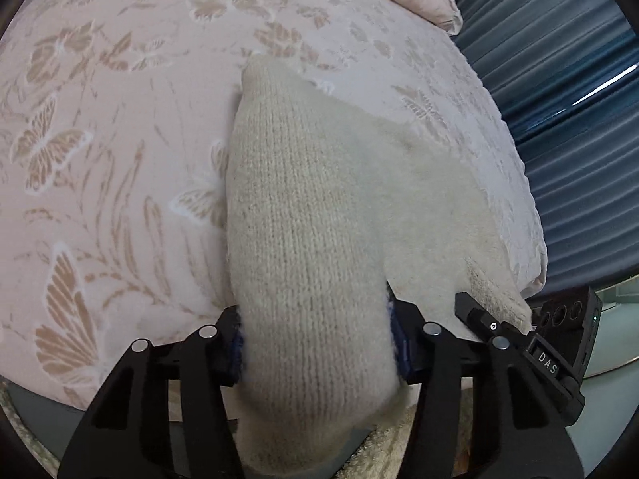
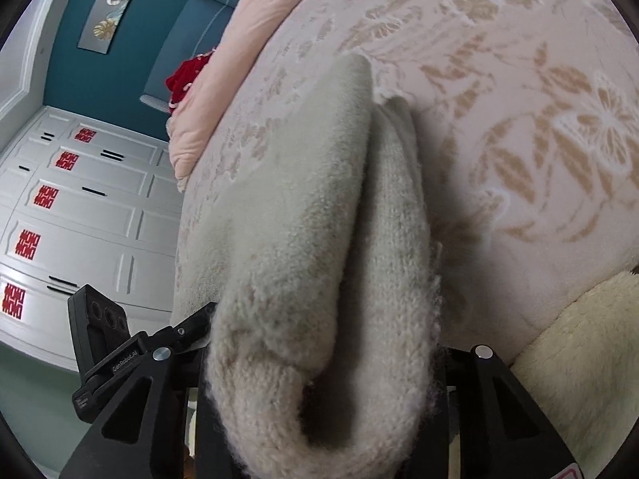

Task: Fold small clothes

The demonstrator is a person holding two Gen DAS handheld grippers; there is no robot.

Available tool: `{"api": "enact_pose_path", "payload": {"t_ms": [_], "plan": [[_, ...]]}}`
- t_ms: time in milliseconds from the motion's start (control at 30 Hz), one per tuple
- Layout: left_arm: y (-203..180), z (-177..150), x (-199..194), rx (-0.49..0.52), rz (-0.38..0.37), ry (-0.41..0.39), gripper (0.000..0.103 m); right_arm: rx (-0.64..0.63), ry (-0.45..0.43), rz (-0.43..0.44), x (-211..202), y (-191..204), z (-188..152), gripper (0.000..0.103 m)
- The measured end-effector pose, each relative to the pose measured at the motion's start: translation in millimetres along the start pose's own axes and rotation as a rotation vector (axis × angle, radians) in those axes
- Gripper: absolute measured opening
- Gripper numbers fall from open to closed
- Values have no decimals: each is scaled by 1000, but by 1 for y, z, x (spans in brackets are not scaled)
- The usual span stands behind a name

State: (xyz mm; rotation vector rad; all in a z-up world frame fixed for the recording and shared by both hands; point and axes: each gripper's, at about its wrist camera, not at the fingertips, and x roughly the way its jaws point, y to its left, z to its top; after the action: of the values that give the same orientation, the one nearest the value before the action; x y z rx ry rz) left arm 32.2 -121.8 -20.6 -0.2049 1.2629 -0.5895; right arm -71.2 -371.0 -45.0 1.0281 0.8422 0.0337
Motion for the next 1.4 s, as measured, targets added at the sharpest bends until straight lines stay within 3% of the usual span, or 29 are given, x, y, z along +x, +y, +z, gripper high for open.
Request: {"api": "enact_pose_path", "payload": {"t_ms": [267,567,700,800,933,967,1033,1100,1167,1200,1267,1333,1400], "plan": [[-36,29,-141,109,-100,-261,51,-247,-188,166,-77,127,15,35],[-66,35,-324,325,-186,-666,51,-585,-439,373,-160,273,-1,35],[-60,33,-378,389,-188,-804,53,-661,-472,448,-158,316,-2,36],[-40,36,-389,393,-149,-852,54,-648,-425,459,-127,324,-2,37],[14,48,-355,318,-72,-804,57,-595,-306,368,-51,302,-14,45],[33,52,-334,301,-43,-767,65,-585,-275,318,-22,285,-19,51],[76,52,-282,247,34,-676,74,-558,-201,133,36,246,-38,60],[128,43,-217,161,168,-541,79,-482,-83,-69,85,188,-56,61],[170,21,-165,108,329,-392,76,-377,-4,-123,99,137,-76,58],[187,6,-152,91,356,-351,76,-339,23,-127,99,120,-83,58],[209,-16,-143,33,331,-318,76,-317,53,-140,99,105,-88,58],[224,-23,-141,-54,243,-314,81,-311,52,-138,102,105,-77,59],[235,-15,-143,-143,166,-326,88,-276,48,-106,109,112,-62,72]]}}
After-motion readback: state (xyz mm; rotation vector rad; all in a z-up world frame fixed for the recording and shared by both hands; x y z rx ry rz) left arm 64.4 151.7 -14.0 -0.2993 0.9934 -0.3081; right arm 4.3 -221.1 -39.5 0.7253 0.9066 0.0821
